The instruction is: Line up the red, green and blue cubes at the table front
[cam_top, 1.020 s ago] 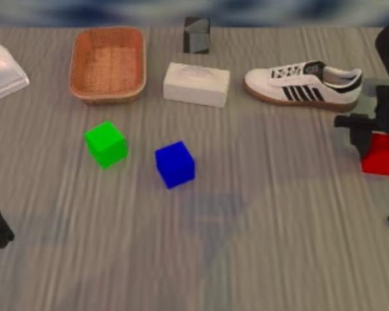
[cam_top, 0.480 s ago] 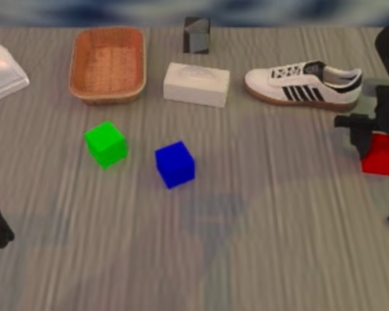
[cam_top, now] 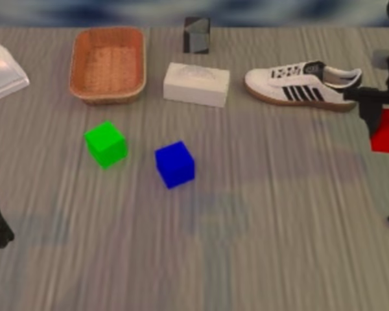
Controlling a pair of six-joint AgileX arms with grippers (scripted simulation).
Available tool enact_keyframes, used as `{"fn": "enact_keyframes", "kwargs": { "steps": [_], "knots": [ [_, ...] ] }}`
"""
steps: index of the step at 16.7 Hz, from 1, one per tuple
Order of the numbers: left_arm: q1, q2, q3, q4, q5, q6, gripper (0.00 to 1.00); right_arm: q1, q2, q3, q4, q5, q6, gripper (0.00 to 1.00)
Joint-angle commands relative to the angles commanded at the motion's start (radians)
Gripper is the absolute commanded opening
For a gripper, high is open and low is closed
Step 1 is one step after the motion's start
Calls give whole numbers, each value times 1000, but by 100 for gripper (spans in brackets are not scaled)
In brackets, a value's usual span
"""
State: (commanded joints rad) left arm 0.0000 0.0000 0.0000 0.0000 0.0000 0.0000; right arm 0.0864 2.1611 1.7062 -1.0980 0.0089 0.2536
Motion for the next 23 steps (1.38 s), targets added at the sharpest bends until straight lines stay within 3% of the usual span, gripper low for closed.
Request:
{"fn": "enact_keyframes", "kwargs": {
  "steps": [6,9,12,19,23],
  "knots": [
    [0,0,0,0,0,0,100,-2,-8,14,-18,0,3,0],
    [0,0,0,0,0,0,100,65,11,45,-36,1,68,0],
    [0,0,0,0,0,0,100,222,41,100,-69,3,205,0],
    [0,0,0,0,0,0,100,756,100,229,-156,7,622,0],
    [0,0,0,0,0,0,100,934,103,272,-178,13,785,0]
  ]
}}
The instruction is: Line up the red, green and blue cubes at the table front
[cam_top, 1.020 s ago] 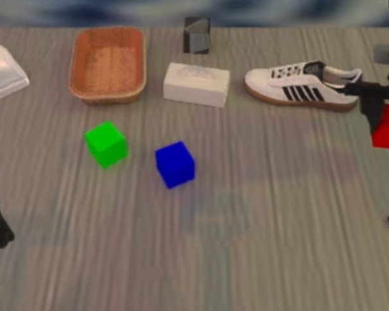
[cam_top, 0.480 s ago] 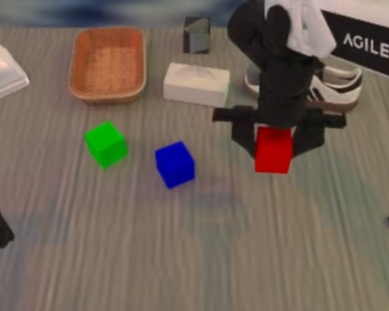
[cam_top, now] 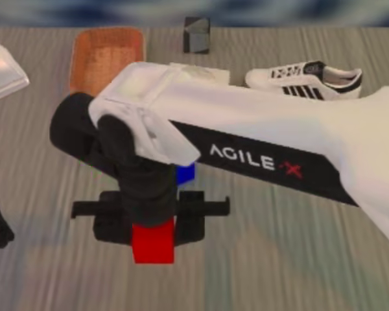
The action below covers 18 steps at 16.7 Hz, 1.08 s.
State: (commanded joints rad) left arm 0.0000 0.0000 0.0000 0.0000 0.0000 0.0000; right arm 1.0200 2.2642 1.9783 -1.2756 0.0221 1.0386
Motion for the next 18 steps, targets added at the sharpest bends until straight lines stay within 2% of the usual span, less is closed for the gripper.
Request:
{"fn": "enact_keyframes", "kwargs": {
  "steps": [7,14,18],
  "knots": [
    [0,0,0,0,0,0,100,22,-2,-1,3,0,24,0],
    [0,0,0,0,0,0,100,25,43,-166,221,1,26,0],
    [0,0,0,0,0,0,100,27,50,-187,242,2,27,0]
  ]
}}
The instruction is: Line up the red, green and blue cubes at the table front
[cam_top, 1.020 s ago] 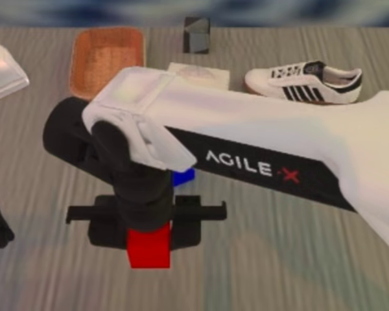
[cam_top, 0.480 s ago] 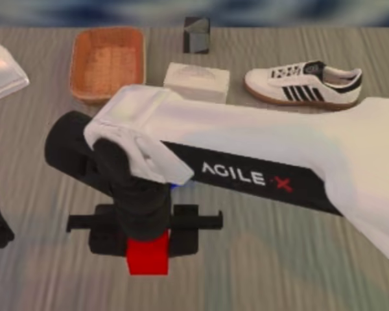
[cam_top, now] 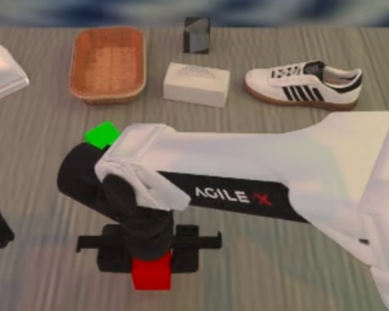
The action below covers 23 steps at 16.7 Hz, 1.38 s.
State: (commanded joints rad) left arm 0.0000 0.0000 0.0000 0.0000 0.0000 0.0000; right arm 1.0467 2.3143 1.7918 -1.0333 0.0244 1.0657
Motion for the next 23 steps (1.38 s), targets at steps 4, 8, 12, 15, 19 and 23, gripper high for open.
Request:
{"fn": "enact_keyframes", "kwargs": {
  "steps": [4,8,12,15,19,23],
  "knots": [
    [0,0,0,0,0,0,100,0,0,0,0,0,0,23],
    [0,0,0,0,0,0,100,0,0,0,0,0,0,53],
    [0,0,0,0,0,0,100,0,0,0,0,0,0,83],
    [0,0,0,0,0,0,100,0,0,0,0,0,0,100],
    [0,0,0,0,0,0,100,0,0,0,0,0,0,100],
    [0,0,0,0,0,0,100,-2,-1,0,0,0,0,100]
  ]
}}
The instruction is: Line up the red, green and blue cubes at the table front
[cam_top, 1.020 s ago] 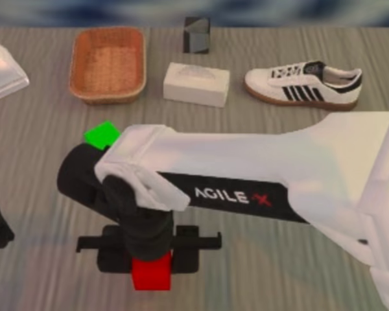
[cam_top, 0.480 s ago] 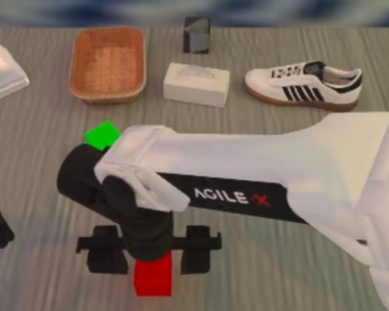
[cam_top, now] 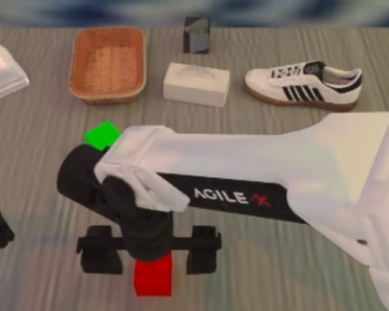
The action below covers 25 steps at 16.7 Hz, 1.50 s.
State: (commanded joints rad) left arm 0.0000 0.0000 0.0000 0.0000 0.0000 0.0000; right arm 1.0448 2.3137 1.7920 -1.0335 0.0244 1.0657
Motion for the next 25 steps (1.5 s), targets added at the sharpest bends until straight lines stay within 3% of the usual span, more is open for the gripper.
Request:
{"fn": "enact_keyframes", "kwargs": {
  "steps": [8,15,20,25],
  "knots": [
    [0,0,0,0,0,0,100,12,-47,171,-224,-1,2,100],
    [-3,7,10,-5,2,3,100,2,-60,178,-235,3,-5,100],
    [-49,165,200,-119,43,67,100,-83,-248,21,-136,58,-111,100],
    [-124,558,524,-391,86,190,100,-261,-668,-305,60,123,-305,100]
  ]
}}
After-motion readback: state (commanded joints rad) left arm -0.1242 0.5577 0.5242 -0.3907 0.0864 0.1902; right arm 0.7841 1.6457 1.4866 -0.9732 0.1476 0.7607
